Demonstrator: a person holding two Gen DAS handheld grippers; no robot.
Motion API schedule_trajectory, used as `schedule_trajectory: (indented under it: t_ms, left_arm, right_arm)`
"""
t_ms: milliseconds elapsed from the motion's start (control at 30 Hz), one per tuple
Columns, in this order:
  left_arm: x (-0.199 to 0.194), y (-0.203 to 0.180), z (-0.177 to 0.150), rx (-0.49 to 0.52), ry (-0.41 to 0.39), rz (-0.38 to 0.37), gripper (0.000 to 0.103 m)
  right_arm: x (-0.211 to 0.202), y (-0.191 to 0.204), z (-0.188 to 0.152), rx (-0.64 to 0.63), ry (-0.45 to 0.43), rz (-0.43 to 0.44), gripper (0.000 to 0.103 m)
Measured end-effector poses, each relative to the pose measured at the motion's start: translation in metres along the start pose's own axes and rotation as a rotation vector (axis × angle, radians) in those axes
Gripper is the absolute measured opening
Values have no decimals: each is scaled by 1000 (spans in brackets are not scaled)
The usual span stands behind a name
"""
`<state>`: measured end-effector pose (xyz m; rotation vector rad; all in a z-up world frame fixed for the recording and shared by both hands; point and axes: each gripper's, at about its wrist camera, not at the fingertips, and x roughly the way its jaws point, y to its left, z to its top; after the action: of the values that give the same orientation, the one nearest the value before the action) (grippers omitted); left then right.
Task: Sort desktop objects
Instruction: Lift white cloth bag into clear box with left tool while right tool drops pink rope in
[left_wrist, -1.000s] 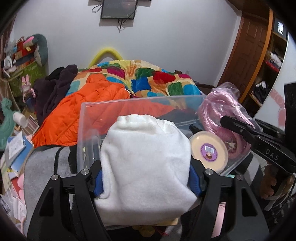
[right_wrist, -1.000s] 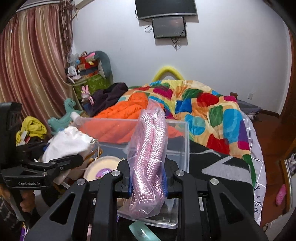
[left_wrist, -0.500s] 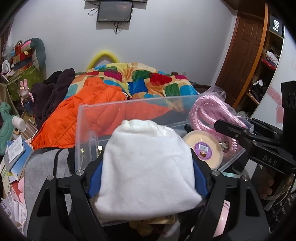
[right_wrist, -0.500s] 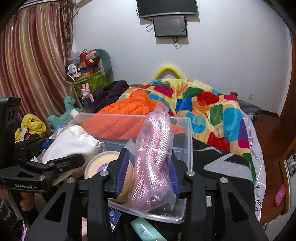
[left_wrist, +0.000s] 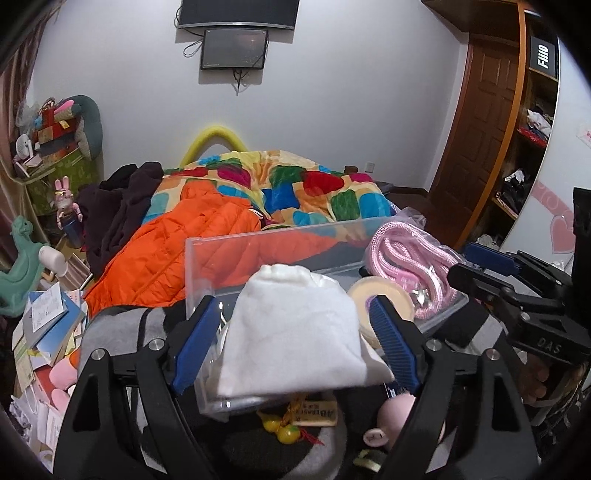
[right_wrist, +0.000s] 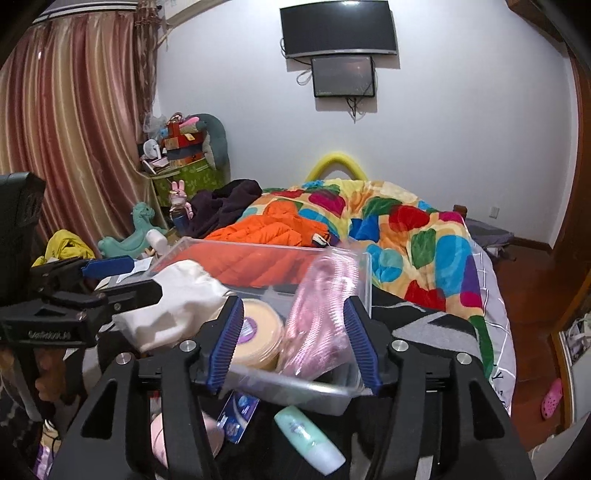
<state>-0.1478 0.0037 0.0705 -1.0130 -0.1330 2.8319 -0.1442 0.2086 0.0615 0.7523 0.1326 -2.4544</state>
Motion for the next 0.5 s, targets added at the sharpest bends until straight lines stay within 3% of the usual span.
schedule_trajectory:
  t_ms: [167,500]
  left_arm:
    - [-15,-3,-7,26,2,29,83]
    - [-36,-3,-36,53,34,84,86]
  right_arm:
    - [-14,13,-11,-36,-21,-3,61]
    - [-27,27,-35,-35,-15,35,65]
